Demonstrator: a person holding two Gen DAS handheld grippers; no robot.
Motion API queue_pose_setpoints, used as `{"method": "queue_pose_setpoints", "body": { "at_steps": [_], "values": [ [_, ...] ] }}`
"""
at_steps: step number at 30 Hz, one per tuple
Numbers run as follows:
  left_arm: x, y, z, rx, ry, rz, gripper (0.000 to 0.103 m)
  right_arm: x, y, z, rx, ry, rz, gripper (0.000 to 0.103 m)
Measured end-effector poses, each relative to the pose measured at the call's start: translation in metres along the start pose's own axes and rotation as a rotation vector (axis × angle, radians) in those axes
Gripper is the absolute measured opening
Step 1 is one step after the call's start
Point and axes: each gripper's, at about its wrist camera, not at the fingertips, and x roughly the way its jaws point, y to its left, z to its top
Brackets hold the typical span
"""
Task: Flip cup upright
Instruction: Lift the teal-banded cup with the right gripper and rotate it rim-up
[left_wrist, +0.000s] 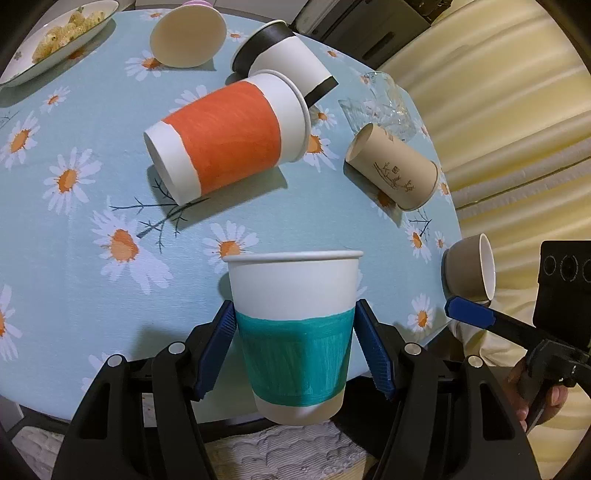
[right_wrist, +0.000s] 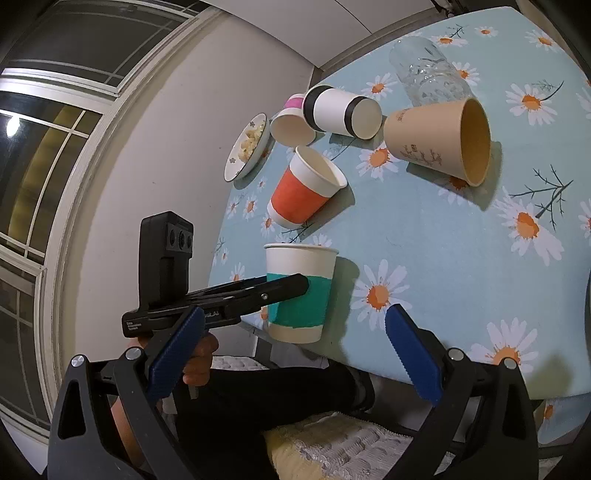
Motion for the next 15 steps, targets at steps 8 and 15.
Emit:
{"method": "queue_pose_setpoints", "body": {
  "at_steps": [8, 15],
  "values": [
    [0.0062, -0.0006, 0.0005, -0.020, 0.010, -0.002, 0.064, -0.0028, -0.0045, 0.0003, 0.012, -0.001, -0.017, 0.098],
    [0.0043, -0.0020, 0.0008, -0.010, 0.006, 0.001, 0.074, -0.0040, -0.0064, 0.0007, 0.021, -0.004, -0.030, 0.098]
  ]
}}
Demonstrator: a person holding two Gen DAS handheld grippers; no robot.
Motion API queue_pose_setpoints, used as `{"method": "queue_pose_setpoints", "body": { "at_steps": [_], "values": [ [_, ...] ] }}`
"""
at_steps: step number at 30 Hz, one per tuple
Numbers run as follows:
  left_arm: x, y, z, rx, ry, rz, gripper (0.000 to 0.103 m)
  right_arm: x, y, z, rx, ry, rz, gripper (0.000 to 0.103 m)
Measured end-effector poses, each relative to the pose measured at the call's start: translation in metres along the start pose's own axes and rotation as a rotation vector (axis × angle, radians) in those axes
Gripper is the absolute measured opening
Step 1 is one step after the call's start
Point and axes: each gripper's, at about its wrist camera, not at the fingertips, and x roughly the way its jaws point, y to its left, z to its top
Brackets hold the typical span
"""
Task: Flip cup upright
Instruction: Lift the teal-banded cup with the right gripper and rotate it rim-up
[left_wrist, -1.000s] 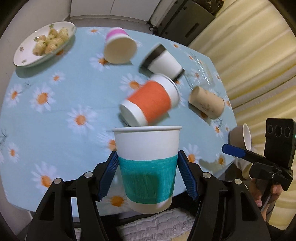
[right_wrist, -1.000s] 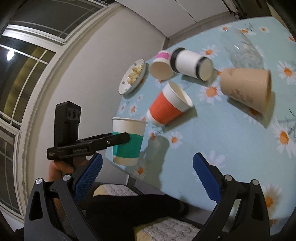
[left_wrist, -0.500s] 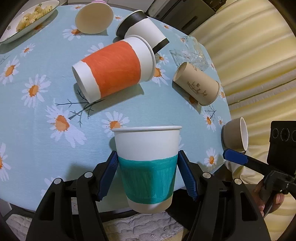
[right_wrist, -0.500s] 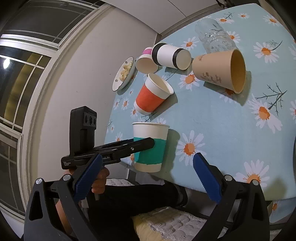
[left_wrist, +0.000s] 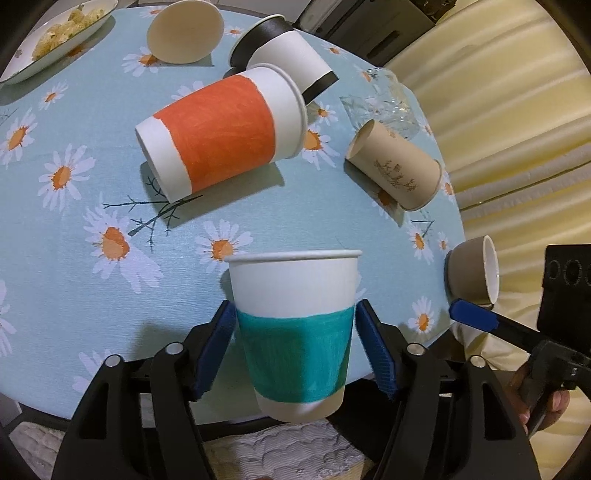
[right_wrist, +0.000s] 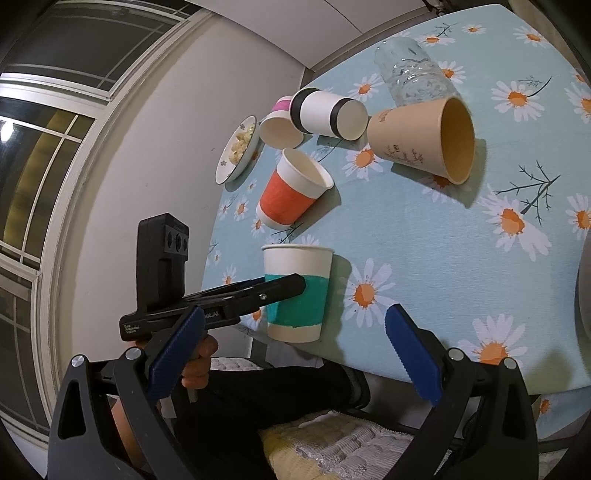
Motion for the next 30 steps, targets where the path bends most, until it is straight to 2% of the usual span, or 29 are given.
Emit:
{"method": "queue_pose_setpoints", "body": {
  "at_steps": [1, 11, 22, 30],
  "values": [
    [-0.001, 0.000, 0.000, 0.000, -0.002, 0.005, 0.076, 0.001, -0.001, 0.000, 0.003, 0.002, -0.005, 0.098],
    [-0.007, 0.000, -0.002, 0.014, -0.025, 0.012, 0.076, 0.006, -0.005, -0.001, 0.013, 0.023, -0.018, 0.098],
    [-0.007, 0.001, -0.007, 0.015, -0.002, -0.008, 0.076, 0.012, -0.006, 0.001, 0.018, 0.039, -0.033, 0.098],
    [-0.020, 0.003, -0.013, 0.020, -0.026, -0.039, 0.076, 0.020, -0.009, 0.002, 0.031, 0.057, -0.030, 0.098]
  ]
}}
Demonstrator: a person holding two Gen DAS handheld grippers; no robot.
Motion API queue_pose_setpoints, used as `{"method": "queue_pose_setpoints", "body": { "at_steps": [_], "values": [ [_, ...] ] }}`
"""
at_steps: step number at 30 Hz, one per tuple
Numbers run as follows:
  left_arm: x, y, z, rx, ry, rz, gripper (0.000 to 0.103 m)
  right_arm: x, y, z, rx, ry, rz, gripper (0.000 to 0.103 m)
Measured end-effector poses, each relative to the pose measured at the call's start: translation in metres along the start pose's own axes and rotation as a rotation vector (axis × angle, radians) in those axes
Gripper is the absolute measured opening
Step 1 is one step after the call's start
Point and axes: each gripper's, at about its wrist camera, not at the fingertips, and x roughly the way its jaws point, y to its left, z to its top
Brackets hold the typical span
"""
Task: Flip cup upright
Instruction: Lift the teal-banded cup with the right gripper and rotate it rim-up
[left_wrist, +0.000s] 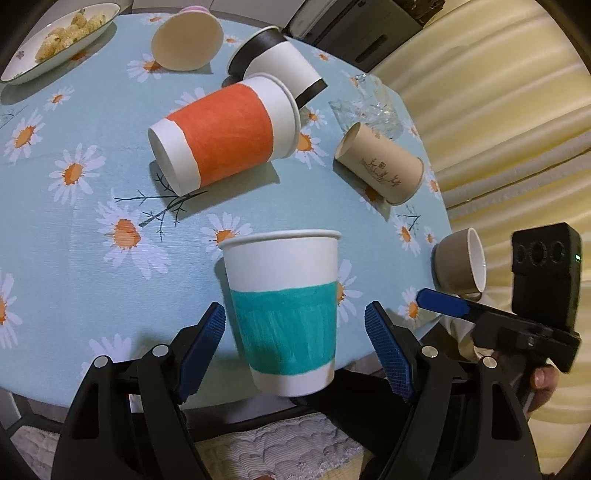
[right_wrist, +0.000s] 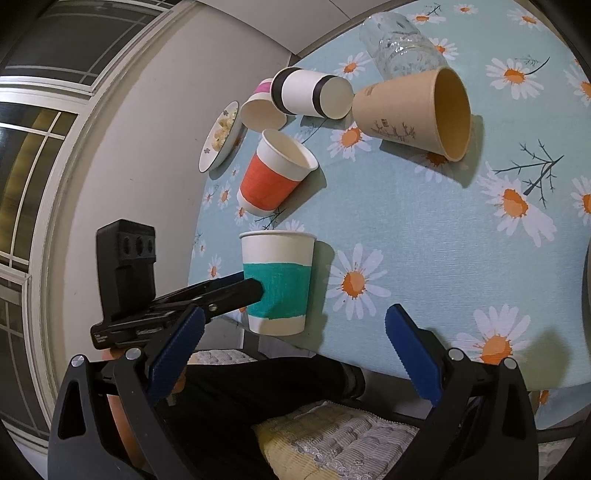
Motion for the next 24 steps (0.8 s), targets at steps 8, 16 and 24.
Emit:
{"method": "queue_pose_setpoints", "body": {
  "at_steps": [8, 16, 24],
  "values": [
    [-0.024, 0.007, -0.021, 0.008, -0.036, -0.062, 0.076, 0.021, 0.011, 0.011, -0.019, 0.022, 0.001, 0.098],
    [-0.051, 0.031, -0.054, -0.035, -0.083, -0.117, 0.076, 0.060, 0.028, 0.021, -0.075, 0.085, -0.060, 0.095],
    [-0.065, 0.051, -0.075, -0.061, -0.119, -0.140, 0.076, 0.092, 0.036, 0.027, -0.109, 0.147, -0.137, 0.081]
  ]
}}
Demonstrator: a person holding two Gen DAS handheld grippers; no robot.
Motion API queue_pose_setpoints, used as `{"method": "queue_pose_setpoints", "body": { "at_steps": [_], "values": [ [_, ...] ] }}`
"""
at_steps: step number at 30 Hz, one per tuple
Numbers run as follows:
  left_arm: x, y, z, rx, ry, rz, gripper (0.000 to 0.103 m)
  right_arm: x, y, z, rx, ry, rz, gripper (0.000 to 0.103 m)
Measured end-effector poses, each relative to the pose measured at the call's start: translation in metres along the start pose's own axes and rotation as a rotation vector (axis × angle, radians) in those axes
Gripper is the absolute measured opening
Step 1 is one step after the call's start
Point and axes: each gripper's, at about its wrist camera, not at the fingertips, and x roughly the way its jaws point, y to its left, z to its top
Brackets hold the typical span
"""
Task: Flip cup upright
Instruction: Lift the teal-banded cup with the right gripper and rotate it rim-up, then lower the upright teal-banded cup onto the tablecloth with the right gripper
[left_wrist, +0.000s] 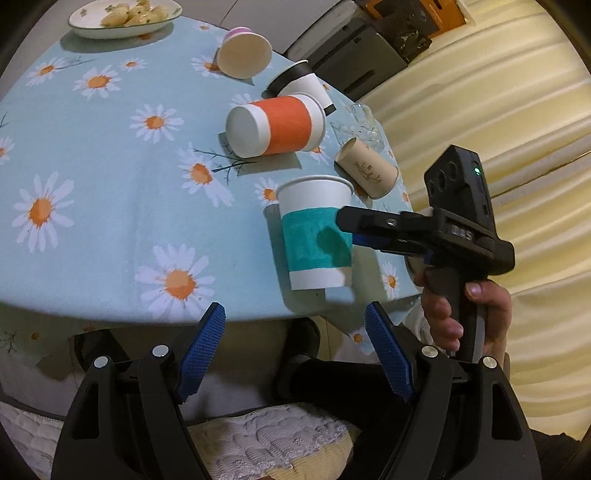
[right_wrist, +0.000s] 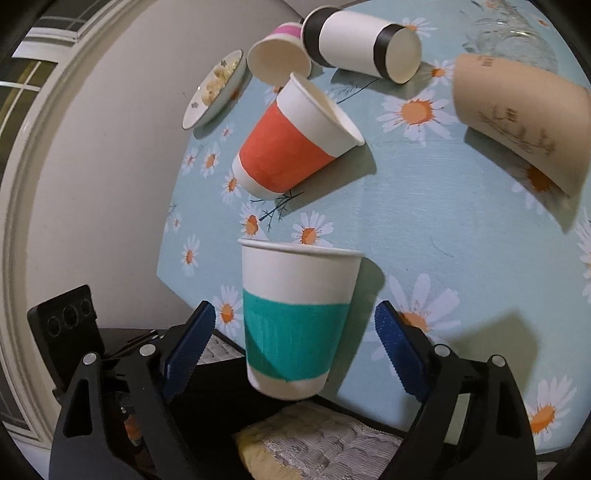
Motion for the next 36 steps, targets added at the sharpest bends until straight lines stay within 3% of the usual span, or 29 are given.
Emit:
{"method": "queue_pose_setpoints", "body": {
  "at_steps": [9, 12, 20, 36],
  "values": [
    [0.004, 0.012, -0.002, -0.024, -0.003, -0.026, 0.076, 0.010, 0.000, 0.003, -0.001, 0.034, -0.016, 0.079],
    [0.004, 0.013, -0.001, -0.026, -0.003, -0.031, 0.076, 0.014, 0.001, 0.004, -0.004, 0.046, -0.010, 0.070],
    [0.007, 0.011, -0.001, -0.025, 0.000, -0.033, 0.076, 0.016, 0.004, 0.004, -0.005, 0.052, -0.004, 0.065],
    [0.010, 0.014, 0.001, -0.040, -0.029, -0.017, 0.076, -0.002, 0.003, -0.001, -0.024, -0.004, 0.022, 0.065]
  ]
}}
